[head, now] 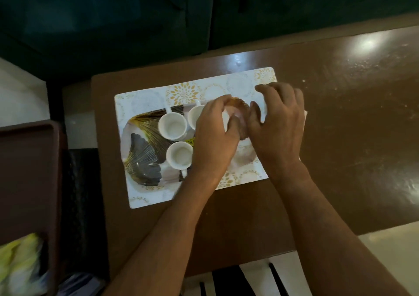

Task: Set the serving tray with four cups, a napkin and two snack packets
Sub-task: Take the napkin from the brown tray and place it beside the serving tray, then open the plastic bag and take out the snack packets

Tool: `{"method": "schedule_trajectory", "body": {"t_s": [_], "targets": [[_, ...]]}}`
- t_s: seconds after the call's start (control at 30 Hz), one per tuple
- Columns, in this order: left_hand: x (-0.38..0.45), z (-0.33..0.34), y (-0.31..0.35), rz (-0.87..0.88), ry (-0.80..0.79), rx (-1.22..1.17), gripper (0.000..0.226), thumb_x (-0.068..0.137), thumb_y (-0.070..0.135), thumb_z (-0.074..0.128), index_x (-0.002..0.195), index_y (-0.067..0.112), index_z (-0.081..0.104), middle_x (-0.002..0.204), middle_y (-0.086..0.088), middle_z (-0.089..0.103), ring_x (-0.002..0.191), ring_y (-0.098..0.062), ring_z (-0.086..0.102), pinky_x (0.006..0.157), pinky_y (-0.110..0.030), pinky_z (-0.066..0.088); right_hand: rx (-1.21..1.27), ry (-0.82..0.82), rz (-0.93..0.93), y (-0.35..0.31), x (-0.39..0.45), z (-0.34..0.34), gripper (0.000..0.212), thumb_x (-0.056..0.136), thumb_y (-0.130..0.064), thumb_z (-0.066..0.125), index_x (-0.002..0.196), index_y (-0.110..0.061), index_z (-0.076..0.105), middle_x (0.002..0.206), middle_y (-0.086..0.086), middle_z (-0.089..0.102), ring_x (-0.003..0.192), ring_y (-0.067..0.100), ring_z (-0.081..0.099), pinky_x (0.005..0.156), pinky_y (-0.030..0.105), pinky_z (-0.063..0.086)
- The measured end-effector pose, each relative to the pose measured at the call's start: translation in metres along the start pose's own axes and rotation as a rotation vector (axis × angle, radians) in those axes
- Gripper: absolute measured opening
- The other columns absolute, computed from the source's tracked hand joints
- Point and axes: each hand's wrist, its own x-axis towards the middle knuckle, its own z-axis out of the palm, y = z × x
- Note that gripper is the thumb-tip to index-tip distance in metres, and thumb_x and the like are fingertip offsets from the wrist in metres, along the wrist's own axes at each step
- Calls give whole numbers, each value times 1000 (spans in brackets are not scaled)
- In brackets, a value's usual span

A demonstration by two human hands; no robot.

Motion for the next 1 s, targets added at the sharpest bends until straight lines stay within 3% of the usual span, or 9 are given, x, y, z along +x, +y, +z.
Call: {"method": "schedule_trajectory", "body": {"t_s": [0.13, 0.3, 0.47, 0.6, 0.77, 0.87, 1.0], "targets": [[-6, -64, -29, 44, 104, 231, 42, 104, 23, 62, 146, 18, 57, 150, -1, 60, 139, -17, 55, 109, -25, 44, 31, -69, -109, -52, -22, 21, 32, 95, -16, 66, 126, -9, 71, 125, 14, 70, 115, 30, 61, 94, 36, 49], [-30, -148, -76, -16, 195, 312, 44, 105, 21, 61, 149, 18, 53, 150, -1, 58, 139, -16, 53, 108, -19, 38, 65, -171, -234, -124, -59, 49, 32, 93, -14, 67, 125, -9, 71, 126, 15, 69, 115, 33, 61, 95, 40, 51], [-67, -228, -123, -76, 245, 384, 45, 107, 24, 57, 151, 14, 50, 150, -4, 55, 139, -16, 52, 108, -21, 40, 103, -273, -336, -198, -103, 73, 33, 97, -16, 65, 128, -8, 69, 131, 14, 67, 122, 32, 59, 101, 39, 50], [-97, -285, -160, -115, 289, 437, 43, 107, 21, 56, 148, 8, 52, 147, -9, 56, 140, -22, 51, 115, -32, 45, 128, -374, -402, -252, -140, 86, 31, 98, -16, 63, 127, -8, 67, 129, 14, 65, 121, 32, 58, 100, 41, 50], [-142, -348, -212, -203, 363, 455, 44, 107, 21, 55, 149, 7, 51, 148, -10, 55, 141, -24, 49, 113, -32, 42, 174, -505, -512, -319, -194, 108, 41, 95, -14, 68, 135, -8, 64, 128, 13, 65, 120, 30, 57, 102, 41, 51], [-168, -377, -247, -273, 388, 447, 43, 106, 17, 56, 147, 5, 52, 146, -13, 57, 139, -28, 52, 112, -35, 44, 171, -658, -574, -353, -227, 128, 44, 97, -21, 67, 138, -9, 61, 128, 12, 65, 121, 30, 58, 104, 41, 50], [-196, -396, -284, -351, 376, 392, 45, 103, 6, 56, 147, 4, 52, 146, -15, 58, 138, -29, 55, 113, -35, 45, 105, -1034, -596, -378, -261, 154, 51, 95, -36, 71, 139, -11, 60, 132, 11, 66, 121, 30, 62, 98, 36, 48]]}}
